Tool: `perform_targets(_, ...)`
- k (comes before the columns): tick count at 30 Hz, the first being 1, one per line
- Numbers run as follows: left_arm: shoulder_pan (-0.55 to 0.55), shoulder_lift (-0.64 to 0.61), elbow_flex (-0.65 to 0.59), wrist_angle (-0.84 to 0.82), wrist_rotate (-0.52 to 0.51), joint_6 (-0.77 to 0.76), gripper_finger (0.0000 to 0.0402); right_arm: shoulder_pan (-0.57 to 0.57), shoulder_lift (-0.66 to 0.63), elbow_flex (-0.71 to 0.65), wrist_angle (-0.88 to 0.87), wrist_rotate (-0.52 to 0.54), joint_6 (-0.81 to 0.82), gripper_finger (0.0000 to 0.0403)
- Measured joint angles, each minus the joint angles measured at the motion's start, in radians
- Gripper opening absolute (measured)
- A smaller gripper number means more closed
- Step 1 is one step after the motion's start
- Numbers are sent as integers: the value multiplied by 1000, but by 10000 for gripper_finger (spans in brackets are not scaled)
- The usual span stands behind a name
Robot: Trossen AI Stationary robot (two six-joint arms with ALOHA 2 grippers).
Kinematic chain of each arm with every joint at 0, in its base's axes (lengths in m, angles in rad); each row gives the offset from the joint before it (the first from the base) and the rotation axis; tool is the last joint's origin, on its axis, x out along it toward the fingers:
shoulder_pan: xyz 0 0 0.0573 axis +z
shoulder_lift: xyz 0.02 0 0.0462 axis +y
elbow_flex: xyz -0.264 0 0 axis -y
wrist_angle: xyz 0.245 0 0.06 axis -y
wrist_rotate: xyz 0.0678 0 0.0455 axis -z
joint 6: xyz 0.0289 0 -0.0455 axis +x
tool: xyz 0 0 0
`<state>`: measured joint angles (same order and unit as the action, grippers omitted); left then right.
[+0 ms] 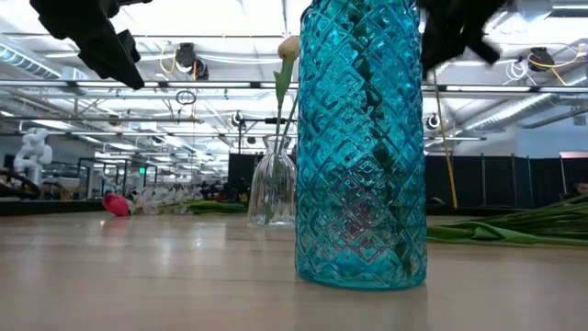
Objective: Sort flowers into vase by color
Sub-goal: Put the red flowers into the blue vase
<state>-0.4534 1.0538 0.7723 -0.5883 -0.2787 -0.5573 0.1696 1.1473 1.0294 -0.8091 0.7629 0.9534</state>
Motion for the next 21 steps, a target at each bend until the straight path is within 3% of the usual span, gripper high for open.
perform_targets(4,0,0,0,-6,-3,21,166,182,-76,28,103,183,15,2)
perform_targets(8,0,0,0,-60,-11,25,166,394,-35,21,248,371,-33,1)
perform_targets(14,0,0,0,-102,-11,44,166,588,220,15,667,578,-164,1)
perform_targets(21,0,0,0,-99,-11,49,166,678,489,53,1095,701,-308,0)
